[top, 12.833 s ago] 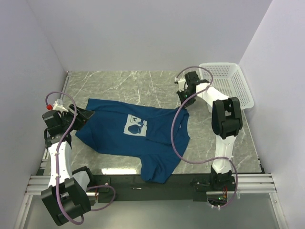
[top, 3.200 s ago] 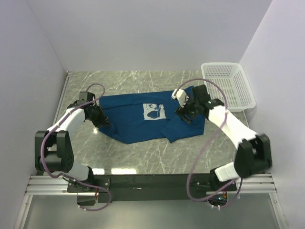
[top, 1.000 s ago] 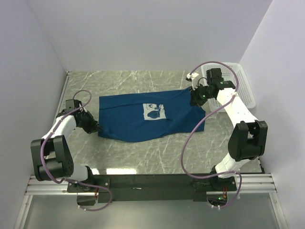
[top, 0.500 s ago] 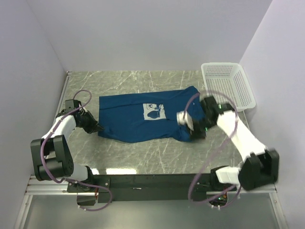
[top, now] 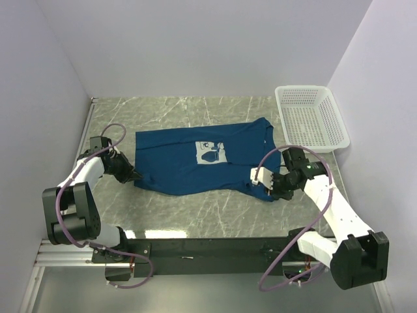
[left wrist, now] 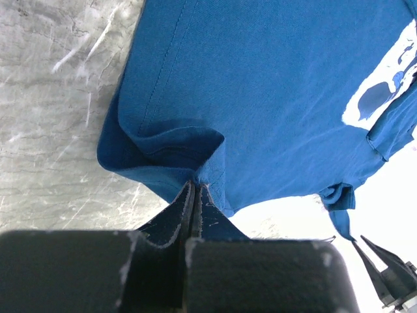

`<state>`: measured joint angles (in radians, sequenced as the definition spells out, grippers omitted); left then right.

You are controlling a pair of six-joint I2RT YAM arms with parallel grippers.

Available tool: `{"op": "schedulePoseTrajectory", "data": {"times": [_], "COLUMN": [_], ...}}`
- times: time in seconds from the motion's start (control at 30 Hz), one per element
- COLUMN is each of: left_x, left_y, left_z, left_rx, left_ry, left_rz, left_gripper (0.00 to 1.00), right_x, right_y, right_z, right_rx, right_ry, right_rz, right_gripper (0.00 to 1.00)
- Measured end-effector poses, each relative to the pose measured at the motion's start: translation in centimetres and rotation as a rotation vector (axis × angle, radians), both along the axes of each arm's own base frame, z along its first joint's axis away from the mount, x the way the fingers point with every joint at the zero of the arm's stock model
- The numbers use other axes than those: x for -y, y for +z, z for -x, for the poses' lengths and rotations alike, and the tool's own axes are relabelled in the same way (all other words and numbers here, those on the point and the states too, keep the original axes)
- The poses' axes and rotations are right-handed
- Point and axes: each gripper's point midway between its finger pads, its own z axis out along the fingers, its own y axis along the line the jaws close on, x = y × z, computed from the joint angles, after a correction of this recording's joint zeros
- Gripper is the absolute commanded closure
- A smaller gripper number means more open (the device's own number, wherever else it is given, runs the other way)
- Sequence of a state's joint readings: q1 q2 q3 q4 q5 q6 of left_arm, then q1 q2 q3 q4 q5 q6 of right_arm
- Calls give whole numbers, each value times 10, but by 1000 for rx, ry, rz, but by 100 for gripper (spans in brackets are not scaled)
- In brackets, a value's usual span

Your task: Fold and stack the t-shirts

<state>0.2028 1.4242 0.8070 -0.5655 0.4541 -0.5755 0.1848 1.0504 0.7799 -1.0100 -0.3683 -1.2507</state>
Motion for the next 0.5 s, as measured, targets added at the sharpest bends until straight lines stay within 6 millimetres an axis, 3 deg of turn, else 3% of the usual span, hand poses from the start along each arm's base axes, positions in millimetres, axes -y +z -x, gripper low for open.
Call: {"op": "schedulePoseTrajectory", "data": {"times": [0.03,0.23,0.37,0.5], "left_x": [0,0,1,2], "left_y": [0,0,1,1], "left_z": [0,0,0,0], "left_rx": [0,3,5,7], "left_ry": [0,-7,-10,-12], "left_rz": [1,0,6,12], "left_gripper": [99,99,99,99], "right_x": [0,-14,-35,-58], "right_y": [-1,7,11,-6], "right_z": [-2,-8,-12,-14], "right_rx": [-1,23,42,15], "right_ry": [-11,-63,-55,-45], "right_rz": [-4,-86,-118,-93], "right_gripper": [51,40,40,41]}}
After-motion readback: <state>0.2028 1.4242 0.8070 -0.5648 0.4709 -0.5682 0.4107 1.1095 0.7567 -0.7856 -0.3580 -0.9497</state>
